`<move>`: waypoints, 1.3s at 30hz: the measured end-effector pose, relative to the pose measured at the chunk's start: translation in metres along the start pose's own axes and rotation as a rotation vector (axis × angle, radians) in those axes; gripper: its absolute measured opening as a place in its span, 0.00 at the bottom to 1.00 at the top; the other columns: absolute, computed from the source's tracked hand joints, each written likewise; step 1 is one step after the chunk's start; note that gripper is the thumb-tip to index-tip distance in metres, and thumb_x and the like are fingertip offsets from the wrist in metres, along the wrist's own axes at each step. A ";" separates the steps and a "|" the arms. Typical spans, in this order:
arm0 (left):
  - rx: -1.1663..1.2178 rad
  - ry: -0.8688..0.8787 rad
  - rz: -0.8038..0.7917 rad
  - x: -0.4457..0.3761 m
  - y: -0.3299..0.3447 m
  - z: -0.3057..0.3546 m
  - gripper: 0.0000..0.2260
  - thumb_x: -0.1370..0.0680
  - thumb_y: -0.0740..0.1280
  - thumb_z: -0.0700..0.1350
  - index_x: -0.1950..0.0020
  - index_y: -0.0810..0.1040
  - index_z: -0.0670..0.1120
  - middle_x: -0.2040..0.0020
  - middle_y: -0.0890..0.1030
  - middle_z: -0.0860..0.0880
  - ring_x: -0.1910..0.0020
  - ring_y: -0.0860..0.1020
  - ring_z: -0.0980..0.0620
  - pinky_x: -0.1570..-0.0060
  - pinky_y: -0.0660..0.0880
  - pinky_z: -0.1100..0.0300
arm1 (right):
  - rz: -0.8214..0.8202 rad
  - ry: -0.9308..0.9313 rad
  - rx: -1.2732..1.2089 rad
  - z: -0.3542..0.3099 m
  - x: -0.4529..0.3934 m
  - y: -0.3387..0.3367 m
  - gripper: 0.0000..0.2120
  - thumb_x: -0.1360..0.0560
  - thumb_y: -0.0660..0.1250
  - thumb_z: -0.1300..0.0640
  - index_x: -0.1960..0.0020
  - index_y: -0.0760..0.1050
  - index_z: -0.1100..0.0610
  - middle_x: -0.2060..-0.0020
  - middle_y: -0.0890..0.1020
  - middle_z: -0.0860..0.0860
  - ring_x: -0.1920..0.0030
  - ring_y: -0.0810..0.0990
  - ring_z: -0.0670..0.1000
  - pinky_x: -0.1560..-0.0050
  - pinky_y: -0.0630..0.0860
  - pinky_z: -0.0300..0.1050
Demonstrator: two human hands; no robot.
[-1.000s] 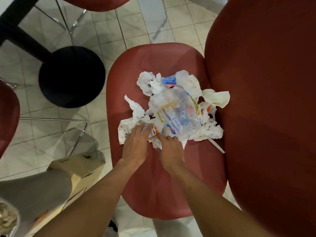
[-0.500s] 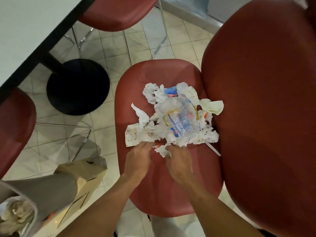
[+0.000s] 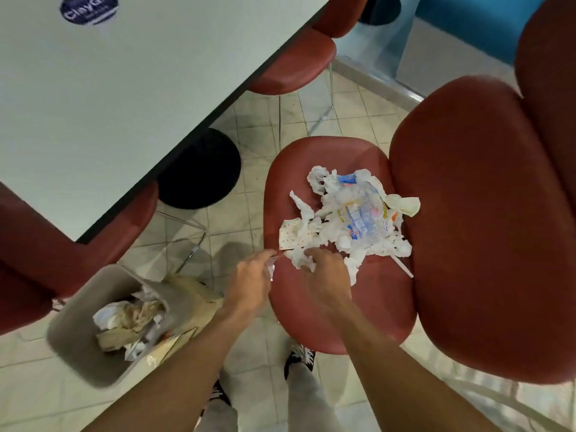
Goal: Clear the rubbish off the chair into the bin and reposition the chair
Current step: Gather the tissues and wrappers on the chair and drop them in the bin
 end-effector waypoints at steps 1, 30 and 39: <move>-0.001 -0.005 0.019 0.003 -0.010 -0.004 0.16 0.23 0.62 0.33 0.40 0.80 0.48 0.48 0.82 0.47 0.54 0.79 0.52 0.55 0.73 0.63 | 0.009 -0.016 -0.005 -0.010 0.003 0.000 0.16 0.29 0.67 0.59 0.41 0.78 0.54 0.49 0.83 0.52 0.46 0.78 0.56 0.46 0.76 0.52; 0.132 -0.440 0.292 0.126 -0.231 -0.242 0.06 0.27 0.67 0.35 0.57 0.77 0.46 0.60 0.81 0.49 0.61 0.79 0.52 0.57 0.74 0.65 | -0.281 -0.251 0.098 -0.249 0.109 0.177 0.20 0.27 0.66 0.55 0.35 0.73 0.50 0.43 0.81 0.52 0.47 0.79 0.54 0.53 0.74 0.43; 0.067 -0.495 0.119 0.118 -0.224 -0.267 0.18 0.27 0.72 0.45 0.38 0.78 0.47 0.43 0.81 0.47 0.42 0.78 0.49 0.39 0.72 0.60 | -0.299 -0.188 0.018 -0.235 0.100 0.178 0.20 0.27 0.67 0.58 0.35 0.74 0.51 0.41 0.75 0.55 0.43 0.76 0.55 0.45 0.74 0.46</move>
Point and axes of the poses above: each hand's wrist, its own x-axis away from the middle knuckle, its own y-axis out of the palm, z = x × y, the point moved 4 cm from there along -x, towards the middle knuckle
